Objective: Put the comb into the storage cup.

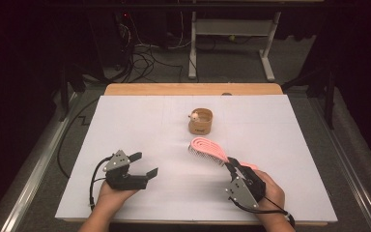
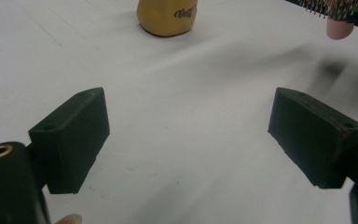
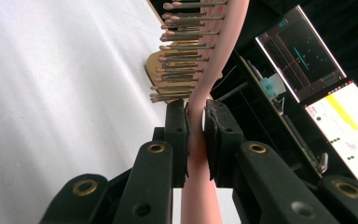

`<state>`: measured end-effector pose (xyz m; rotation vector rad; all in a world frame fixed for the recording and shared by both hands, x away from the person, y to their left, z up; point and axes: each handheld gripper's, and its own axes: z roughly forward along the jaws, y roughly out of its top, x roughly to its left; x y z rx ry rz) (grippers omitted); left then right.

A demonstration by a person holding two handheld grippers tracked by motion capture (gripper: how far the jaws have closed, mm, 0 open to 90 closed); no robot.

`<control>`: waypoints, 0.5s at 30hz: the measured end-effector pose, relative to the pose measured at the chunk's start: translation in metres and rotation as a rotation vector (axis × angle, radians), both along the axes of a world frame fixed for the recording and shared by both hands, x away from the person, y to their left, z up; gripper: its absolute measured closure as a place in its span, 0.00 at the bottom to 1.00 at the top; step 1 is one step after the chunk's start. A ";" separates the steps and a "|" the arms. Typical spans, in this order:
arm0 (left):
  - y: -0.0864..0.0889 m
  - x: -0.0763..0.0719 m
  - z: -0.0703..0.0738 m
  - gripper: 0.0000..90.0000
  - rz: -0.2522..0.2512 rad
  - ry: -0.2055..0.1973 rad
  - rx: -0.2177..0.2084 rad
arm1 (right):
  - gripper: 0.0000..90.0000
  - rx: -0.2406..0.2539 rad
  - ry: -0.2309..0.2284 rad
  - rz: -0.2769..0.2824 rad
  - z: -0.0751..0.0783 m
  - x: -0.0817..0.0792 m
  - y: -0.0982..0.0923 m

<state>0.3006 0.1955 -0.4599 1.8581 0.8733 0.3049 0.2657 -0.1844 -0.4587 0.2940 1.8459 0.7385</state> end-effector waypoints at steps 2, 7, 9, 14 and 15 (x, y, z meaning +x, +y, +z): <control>0.001 0.000 0.000 0.13 0.003 -0.001 -0.002 | 0.90 0.022 0.015 0.002 0.001 0.001 -0.002; 0.002 0.000 -0.002 0.13 0.006 -0.003 -0.005 | 0.90 0.107 0.042 0.000 0.004 0.003 -0.009; 0.002 0.000 -0.002 0.13 0.007 -0.003 -0.008 | 0.90 0.132 0.053 0.000 0.005 0.004 -0.011; 0.004 -0.001 -0.001 0.13 0.012 -0.010 -0.022 | 0.90 0.217 0.092 0.006 0.008 0.006 -0.018; 0.004 -0.001 -0.001 0.13 0.013 -0.011 -0.024 | 0.90 0.232 0.100 0.008 0.008 0.007 -0.020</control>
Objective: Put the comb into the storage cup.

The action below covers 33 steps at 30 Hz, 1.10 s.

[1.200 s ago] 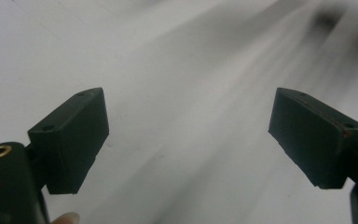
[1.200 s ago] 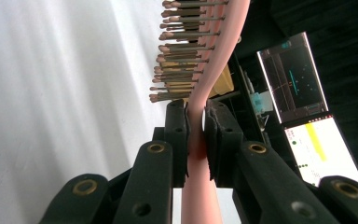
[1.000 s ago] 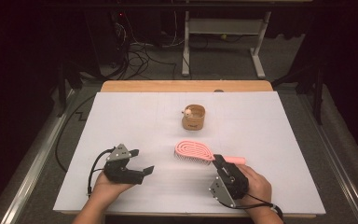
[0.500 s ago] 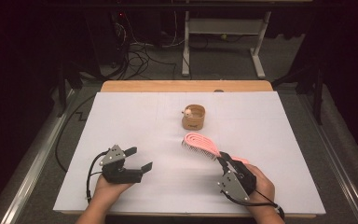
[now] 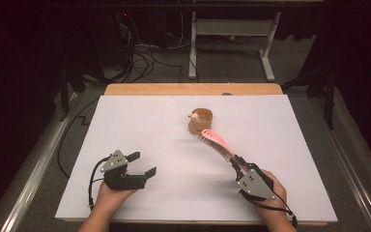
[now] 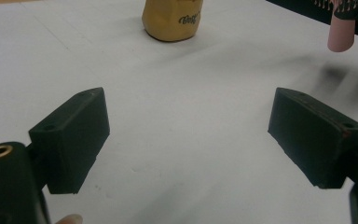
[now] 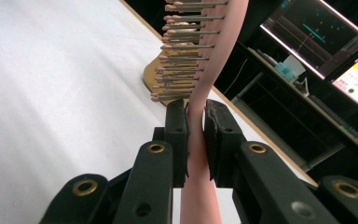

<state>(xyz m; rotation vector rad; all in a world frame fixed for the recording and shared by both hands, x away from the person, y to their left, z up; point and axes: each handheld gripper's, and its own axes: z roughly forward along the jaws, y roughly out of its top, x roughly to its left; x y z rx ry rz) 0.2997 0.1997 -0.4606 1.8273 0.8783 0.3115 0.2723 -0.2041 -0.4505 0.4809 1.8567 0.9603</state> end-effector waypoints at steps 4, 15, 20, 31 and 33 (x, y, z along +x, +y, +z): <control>0.000 -0.001 0.000 0.14 0.000 -0.004 -0.001 | 0.90 0.060 0.030 -0.002 0.001 0.002 -0.005; 0.001 -0.001 0.001 0.14 -0.002 -0.008 -0.013 | 0.91 0.137 0.069 -0.005 0.003 0.005 -0.014; 0.001 -0.001 0.002 0.14 -0.003 -0.007 -0.013 | 0.91 0.135 0.066 -0.008 0.004 0.005 -0.013; 0.001 -0.001 0.002 0.14 -0.004 -0.007 -0.012 | 0.91 0.189 0.039 -0.006 0.011 0.001 -0.019; 0.001 -0.002 0.002 0.13 -0.005 -0.007 -0.013 | 0.91 0.203 0.032 -0.006 0.012 0.001 -0.020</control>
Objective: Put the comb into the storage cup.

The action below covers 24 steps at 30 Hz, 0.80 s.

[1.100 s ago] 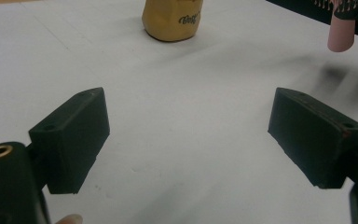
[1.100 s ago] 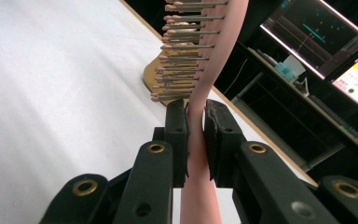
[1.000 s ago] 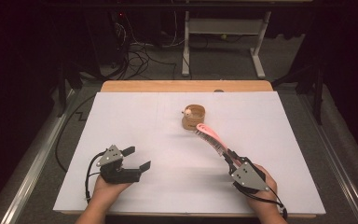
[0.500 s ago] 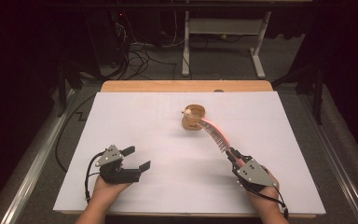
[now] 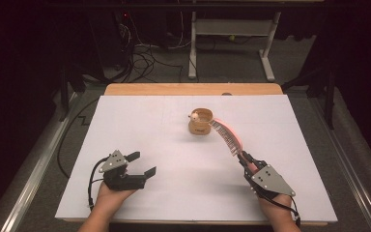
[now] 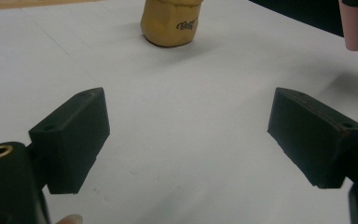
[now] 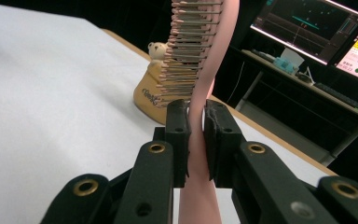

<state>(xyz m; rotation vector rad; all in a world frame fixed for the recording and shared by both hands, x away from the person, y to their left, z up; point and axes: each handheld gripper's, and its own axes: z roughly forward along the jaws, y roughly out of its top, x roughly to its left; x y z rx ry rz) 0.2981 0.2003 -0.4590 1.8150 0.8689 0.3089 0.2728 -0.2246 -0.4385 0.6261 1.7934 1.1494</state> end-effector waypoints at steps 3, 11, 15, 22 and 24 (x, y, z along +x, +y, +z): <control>0.000 0.000 0.000 0.14 -0.002 0.000 0.002 | 0.91 0.042 -0.014 0.002 0.002 -0.001 -0.003; -0.001 -0.001 0.001 0.14 -0.004 -0.002 -0.005 | 0.91 0.153 -0.020 0.013 0.007 -0.005 -0.014; -0.007 0.001 0.003 0.13 -0.013 0.006 -0.043 | 0.91 0.169 -0.024 0.014 0.008 -0.006 -0.017; -0.031 0.002 0.016 0.13 -0.055 0.009 -0.090 | 0.91 0.183 -0.028 0.017 0.008 -0.007 -0.016; -0.041 0.002 0.019 0.13 -0.073 0.006 -0.100 | 0.91 0.178 -0.027 0.021 0.007 -0.007 -0.015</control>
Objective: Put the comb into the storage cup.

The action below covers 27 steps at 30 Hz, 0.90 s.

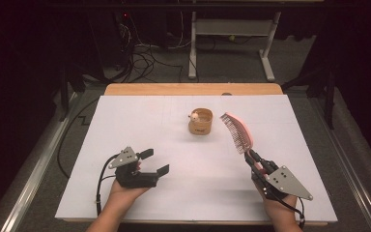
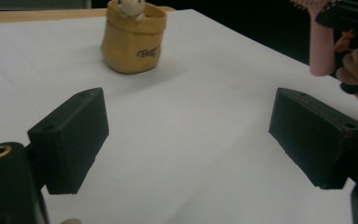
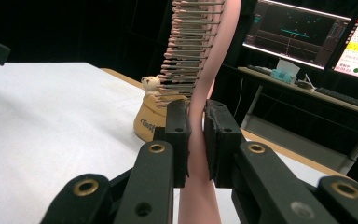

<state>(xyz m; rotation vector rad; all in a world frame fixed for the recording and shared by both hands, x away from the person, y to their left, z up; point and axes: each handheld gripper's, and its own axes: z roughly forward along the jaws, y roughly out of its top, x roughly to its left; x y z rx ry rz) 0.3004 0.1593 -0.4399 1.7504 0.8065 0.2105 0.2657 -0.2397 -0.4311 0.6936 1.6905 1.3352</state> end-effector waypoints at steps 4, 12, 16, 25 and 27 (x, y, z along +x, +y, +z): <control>-0.021 0.002 0.006 0.13 -0.021 -0.007 -0.009 | 0.91 -0.004 0.004 0.005 -0.001 -0.001 0.003; -0.054 0.008 0.023 0.13 -0.063 -0.019 -0.022 | 0.91 -0.020 -0.002 0.023 -0.002 -0.002 0.008; -0.067 0.012 0.032 0.13 -0.086 0.002 -0.031 | 0.91 -0.028 -0.006 0.034 -0.003 -0.003 0.013; -0.099 0.021 0.048 0.13 -0.114 0.016 -0.051 | 0.91 -0.047 -0.003 0.057 -0.004 -0.004 0.021; -0.105 0.022 0.051 0.13 -0.118 0.022 -0.062 | 0.91 -0.050 -0.002 0.061 -0.004 -0.004 0.022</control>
